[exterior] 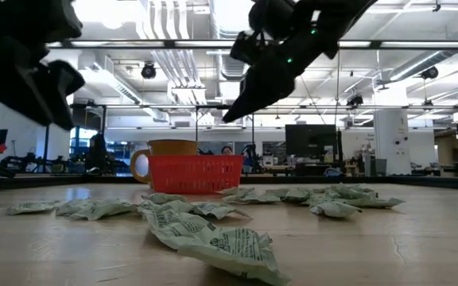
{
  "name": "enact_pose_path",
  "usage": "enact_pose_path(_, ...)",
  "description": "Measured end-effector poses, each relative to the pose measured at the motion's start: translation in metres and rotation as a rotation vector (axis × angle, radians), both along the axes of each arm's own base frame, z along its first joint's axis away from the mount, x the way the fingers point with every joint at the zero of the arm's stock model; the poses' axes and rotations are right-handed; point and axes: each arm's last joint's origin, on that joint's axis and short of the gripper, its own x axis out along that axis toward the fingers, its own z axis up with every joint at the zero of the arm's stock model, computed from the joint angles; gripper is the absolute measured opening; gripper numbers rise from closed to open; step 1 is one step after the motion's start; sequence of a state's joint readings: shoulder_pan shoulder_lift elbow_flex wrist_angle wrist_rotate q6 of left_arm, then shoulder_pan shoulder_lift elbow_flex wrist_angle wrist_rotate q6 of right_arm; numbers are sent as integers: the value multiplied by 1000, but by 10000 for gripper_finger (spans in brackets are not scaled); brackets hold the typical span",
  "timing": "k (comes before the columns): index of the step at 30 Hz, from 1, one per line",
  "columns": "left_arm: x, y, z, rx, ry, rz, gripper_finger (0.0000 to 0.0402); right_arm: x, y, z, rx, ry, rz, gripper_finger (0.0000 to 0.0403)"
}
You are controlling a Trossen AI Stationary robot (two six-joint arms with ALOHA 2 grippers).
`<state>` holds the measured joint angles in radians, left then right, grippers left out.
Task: Pick and place Stevia / Truvia into bins
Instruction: Put the gray stevia packet into the red basket
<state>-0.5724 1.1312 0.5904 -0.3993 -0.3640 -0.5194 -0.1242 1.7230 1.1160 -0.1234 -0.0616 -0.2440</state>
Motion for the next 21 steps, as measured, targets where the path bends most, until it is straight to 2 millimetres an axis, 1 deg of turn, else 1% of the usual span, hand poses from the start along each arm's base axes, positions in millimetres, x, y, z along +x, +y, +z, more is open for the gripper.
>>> enact_pose_path(6,9,-7,-24,8,79,-27,162,-26,16,4,-17,-1,51,130)
enact_pose_path(9,14,-11,-32,3,92,-40,162,-41,21,7,-18,-10,64,125)
enact_pose_path(15,20,-15,-42,0,108,-50,162,-67,24,16,-3,-50,49,117)
enact_pose_path(21,24,-18,-51,2,123,-51,162,-89,28,25,15,-102,37,109)
